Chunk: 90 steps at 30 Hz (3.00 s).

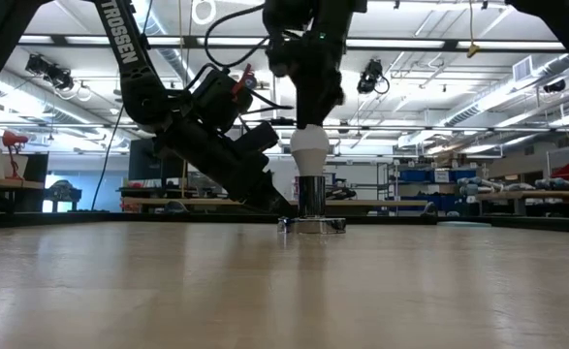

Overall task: Screw lightbulb
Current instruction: Insert the lightbulb into the lamp socket, then remove the lightbulb from the lamp socket

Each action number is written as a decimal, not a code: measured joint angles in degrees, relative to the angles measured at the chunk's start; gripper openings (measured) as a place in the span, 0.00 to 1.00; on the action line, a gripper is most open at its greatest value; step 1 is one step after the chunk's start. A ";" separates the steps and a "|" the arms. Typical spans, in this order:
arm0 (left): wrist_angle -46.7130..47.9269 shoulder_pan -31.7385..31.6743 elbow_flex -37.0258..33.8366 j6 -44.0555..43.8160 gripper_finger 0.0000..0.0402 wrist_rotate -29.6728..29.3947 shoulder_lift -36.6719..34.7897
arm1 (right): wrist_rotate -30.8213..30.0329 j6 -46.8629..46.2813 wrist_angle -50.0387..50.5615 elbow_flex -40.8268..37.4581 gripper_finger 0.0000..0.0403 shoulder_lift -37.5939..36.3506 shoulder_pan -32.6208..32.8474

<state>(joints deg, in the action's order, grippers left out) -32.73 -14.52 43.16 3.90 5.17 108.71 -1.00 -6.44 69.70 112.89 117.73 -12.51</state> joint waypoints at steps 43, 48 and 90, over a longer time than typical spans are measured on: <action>13.94 0.00 -0.26 0.55 0.00 -3.46 -8.98 | -7.08 8.88 1.34 8.50 0.02 -0.35 10.30; 15.73 0.00 -0.53 0.21 0.00 -4.09 -9.96 | -7.25 8.59 2.41 5.80 0.05 -1.67 11.38; 16.56 0.02 -1.40 0.35 0.00 -4.09 -11.34 | -15.80 -14.58 -62.39 -75.25 0.04 -39.59 14.82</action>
<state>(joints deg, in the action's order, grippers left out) -16.17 -14.50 41.76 4.25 1.08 97.36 -16.80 -21.02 7.31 37.64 78.14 2.31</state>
